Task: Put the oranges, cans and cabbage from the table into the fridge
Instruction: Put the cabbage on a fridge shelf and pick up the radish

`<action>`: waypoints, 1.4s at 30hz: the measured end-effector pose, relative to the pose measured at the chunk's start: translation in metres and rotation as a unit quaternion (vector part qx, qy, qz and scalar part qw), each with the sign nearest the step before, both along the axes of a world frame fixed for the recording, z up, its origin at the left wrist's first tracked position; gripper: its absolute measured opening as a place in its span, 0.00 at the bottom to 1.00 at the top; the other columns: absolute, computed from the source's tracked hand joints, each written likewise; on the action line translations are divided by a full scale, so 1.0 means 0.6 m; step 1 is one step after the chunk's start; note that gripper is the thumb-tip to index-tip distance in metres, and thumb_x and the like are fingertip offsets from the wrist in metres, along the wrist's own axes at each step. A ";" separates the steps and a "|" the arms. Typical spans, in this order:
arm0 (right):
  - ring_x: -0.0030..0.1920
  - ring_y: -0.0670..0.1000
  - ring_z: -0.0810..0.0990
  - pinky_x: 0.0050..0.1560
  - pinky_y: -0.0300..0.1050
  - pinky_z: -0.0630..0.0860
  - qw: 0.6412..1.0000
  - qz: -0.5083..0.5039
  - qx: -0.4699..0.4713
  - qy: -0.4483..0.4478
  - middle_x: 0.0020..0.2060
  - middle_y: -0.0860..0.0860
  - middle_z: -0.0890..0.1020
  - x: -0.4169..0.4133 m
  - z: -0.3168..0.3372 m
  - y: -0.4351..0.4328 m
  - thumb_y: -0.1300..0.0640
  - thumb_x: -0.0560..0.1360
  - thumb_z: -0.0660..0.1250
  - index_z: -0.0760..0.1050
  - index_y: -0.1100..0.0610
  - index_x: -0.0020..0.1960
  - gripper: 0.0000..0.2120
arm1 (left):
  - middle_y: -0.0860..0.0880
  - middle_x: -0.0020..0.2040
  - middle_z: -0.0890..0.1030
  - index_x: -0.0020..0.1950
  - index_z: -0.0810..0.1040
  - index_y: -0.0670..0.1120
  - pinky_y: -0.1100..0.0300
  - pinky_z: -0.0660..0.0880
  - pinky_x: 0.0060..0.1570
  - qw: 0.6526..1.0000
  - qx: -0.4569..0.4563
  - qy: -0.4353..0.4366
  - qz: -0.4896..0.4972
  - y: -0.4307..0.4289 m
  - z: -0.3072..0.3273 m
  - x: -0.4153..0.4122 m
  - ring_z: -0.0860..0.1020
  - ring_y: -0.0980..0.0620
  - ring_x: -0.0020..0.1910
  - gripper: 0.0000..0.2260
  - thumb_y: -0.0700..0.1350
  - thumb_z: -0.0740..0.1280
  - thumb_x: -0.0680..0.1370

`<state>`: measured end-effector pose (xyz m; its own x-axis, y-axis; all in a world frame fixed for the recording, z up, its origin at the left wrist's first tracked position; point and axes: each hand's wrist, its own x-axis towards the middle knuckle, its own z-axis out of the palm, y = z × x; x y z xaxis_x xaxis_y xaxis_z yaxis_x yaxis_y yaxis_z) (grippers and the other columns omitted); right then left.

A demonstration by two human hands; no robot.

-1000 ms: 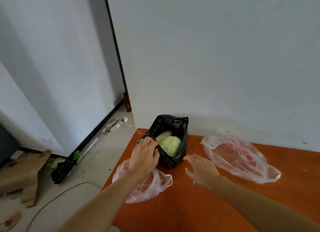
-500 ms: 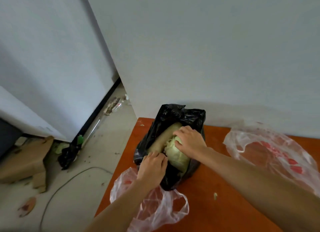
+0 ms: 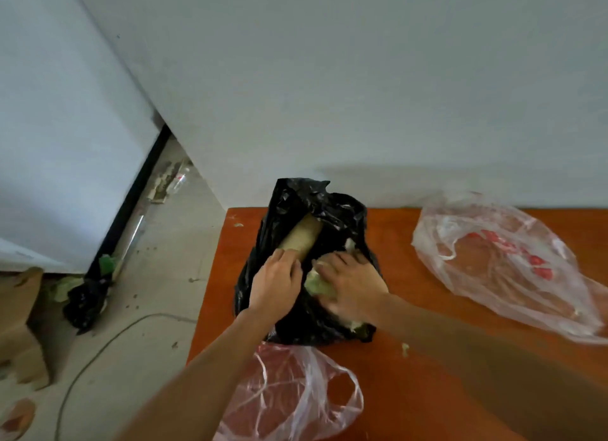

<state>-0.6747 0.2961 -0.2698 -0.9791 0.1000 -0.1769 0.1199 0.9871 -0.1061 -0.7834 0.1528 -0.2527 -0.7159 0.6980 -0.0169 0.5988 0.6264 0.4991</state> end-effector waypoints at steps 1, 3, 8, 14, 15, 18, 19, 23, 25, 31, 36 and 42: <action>0.71 0.57 0.64 0.68 0.56 0.62 1.000 0.006 0.006 0.001 0.70 0.52 0.67 0.021 -0.003 -0.005 0.35 0.74 0.48 0.61 0.50 0.73 0.33 | 0.47 0.54 0.75 0.59 0.76 0.44 0.48 0.76 0.42 1.000 0.002 0.001 -0.009 0.018 0.006 -0.008 0.77 0.45 0.47 0.11 0.45 0.58 0.82; 0.71 0.57 0.64 0.69 0.56 0.62 1.000 0.003 0.021 0.003 0.70 0.52 0.68 0.068 -0.013 -0.011 0.35 0.73 0.47 0.61 0.52 0.74 0.35 | 0.48 0.55 0.75 0.61 0.74 0.46 0.51 0.75 0.43 0.999 0.003 -0.004 -0.032 0.053 0.013 -0.011 0.77 0.45 0.50 0.11 0.47 0.57 0.82; 0.74 0.54 0.60 0.72 0.56 0.55 0.996 -0.062 -0.017 0.056 0.72 0.50 0.65 0.179 -0.029 -0.017 0.34 0.76 0.55 0.60 0.53 0.76 0.35 | 0.49 0.65 0.71 0.74 0.63 0.51 0.50 0.76 0.53 0.991 0.022 0.005 -0.131 0.125 0.021 0.014 0.72 0.48 0.62 0.19 0.52 0.55 0.83; 0.72 0.52 0.65 0.69 0.50 0.66 0.963 -0.247 -0.091 0.054 0.74 0.51 0.63 0.308 -0.026 0.018 0.32 0.75 0.56 0.56 0.55 0.75 0.38 | 0.48 0.66 0.68 0.75 0.62 0.54 0.49 0.72 0.60 0.960 -0.100 -0.042 -0.257 0.211 -0.009 0.062 0.67 0.46 0.67 0.20 0.54 0.53 0.83; 0.70 0.52 0.68 0.67 0.49 0.69 0.956 -0.271 -0.098 0.058 0.73 0.52 0.64 0.329 -0.026 0.025 0.34 0.75 0.57 0.57 0.55 0.75 0.36 | 0.47 0.68 0.67 0.75 0.63 0.54 0.49 0.70 0.61 0.956 -0.125 -0.066 -0.258 0.220 -0.019 0.070 0.67 0.46 0.67 0.20 0.54 0.53 0.83; 0.59 0.52 0.79 0.56 0.48 0.77 0.934 -0.324 -0.139 0.060 0.70 0.50 0.68 0.369 -0.023 0.038 0.45 0.78 0.56 0.61 0.53 0.72 0.26 | 0.45 0.72 0.66 0.75 0.65 0.52 0.51 0.67 0.65 0.944 -0.151 -0.161 -0.244 0.229 -0.046 0.109 0.67 0.45 0.69 0.21 0.56 0.51 0.83; 0.55 0.52 0.80 0.53 0.48 0.77 0.924 -0.342 -0.154 0.068 0.68 0.49 0.71 0.373 -0.021 0.038 0.46 0.78 0.55 0.62 0.51 0.71 0.23 | 0.46 0.73 0.67 0.75 0.65 0.51 0.52 0.66 0.66 0.940 -0.147 -0.204 -0.230 0.224 -0.052 0.124 0.67 0.45 0.70 0.22 0.57 0.50 0.83; 0.60 0.48 0.75 0.61 0.48 0.72 0.840 -0.457 -0.232 0.177 0.67 0.46 0.71 0.346 -0.008 0.032 0.41 0.81 0.50 0.65 0.50 0.71 0.23 | 0.47 0.68 0.73 0.70 0.72 0.51 0.52 0.67 0.65 0.934 -0.115 -0.306 -0.146 0.198 -0.081 0.163 0.70 0.45 0.67 0.23 0.58 0.48 0.83; 0.66 0.44 0.67 0.66 0.46 0.65 0.789 -0.509 -0.286 0.190 0.68 0.42 0.66 0.319 -0.008 0.029 0.35 0.79 0.50 0.61 0.49 0.74 0.29 | 0.47 0.61 0.79 0.62 0.79 0.50 0.49 0.70 0.63 0.933 -0.086 -0.332 -0.108 0.196 -0.082 0.158 0.75 0.46 0.62 0.23 0.59 0.49 0.83; 0.67 0.46 0.68 0.63 0.47 0.68 0.780 -0.497 -0.344 0.159 0.67 0.41 0.68 0.314 -0.064 -0.019 0.24 0.71 0.42 0.63 0.43 0.72 0.38 | 0.48 0.46 0.79 0.45 0.76 0.49 0.50 0.75 0.50 0.917 -0.135 -0.361 -0.106 0.184 -0.081 0.158 0.78 0.48 0.48 0.16 0.59 0.58 0.80; 0.73 0.45 0.59 0.69 0.52 0.64 0.766 -0.527 -0.333 0.157 0.75 0.42 0.58 0.324 -0.073 -0.069 0.23 0.70 0.44 0.55 0.41 0.75 0.38 | 0.50 0.54 0.80 0.54 0.79 0.51 0.49 0.73 0.60 0.881 -0.217 -0.404 -0.116 0.181 -0.106 0.182 0.78 0.48 0.54 0.29 0.71 0.54 0.71; 0.70 0.48 0.64 0.71 0.54 0.64 0.584 -0.620 -0.489 0.186 0.74 0.45 0.60 0.314 -0.066 -0.088 0.23 0.67 0.53 0.51 0.39 0.76 0.42 | 0.51 0.55 0.82 0.55 0.81 0.56 0.47 0.74 0.61 0.852 -0.246 -0.445 -0.121 0.175 -0.112 0.187 0.80 0.49 0.54 0.35 0.77 0.55 0.61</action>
